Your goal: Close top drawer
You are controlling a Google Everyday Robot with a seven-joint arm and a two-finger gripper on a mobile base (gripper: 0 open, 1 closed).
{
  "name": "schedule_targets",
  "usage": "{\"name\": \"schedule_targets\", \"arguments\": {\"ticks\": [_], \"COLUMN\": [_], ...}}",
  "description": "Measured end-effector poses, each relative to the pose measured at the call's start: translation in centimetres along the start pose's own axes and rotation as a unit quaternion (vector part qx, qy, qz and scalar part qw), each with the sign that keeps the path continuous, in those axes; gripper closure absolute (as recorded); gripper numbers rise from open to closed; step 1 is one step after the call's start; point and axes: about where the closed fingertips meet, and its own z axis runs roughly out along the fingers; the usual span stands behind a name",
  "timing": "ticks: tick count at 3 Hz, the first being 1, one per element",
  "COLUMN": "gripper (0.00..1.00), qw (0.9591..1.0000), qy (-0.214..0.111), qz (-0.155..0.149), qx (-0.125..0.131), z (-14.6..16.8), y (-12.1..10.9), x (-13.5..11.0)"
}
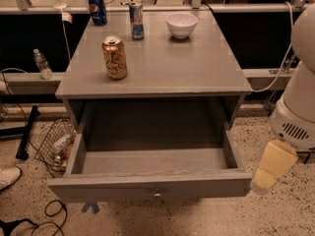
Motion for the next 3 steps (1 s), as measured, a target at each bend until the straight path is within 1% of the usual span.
{"name": "schedule_targets", "arguments": {"ticks": [1, 2, 3], "gripper": [0.0, 0.0, 0.0], "qw": [0.9997, 0.9997, 0.9992], "qy": [0.012, 0.012, 0.015], "qz": [0.021, 0.021, 0.031], "qx": [-0.01, -0.01, -0.019], "z": [1.5, 1.5, 2.39], "y": [0.6, 0.6, 0.78], "x": [0.62, 0.61, 0.42]}}
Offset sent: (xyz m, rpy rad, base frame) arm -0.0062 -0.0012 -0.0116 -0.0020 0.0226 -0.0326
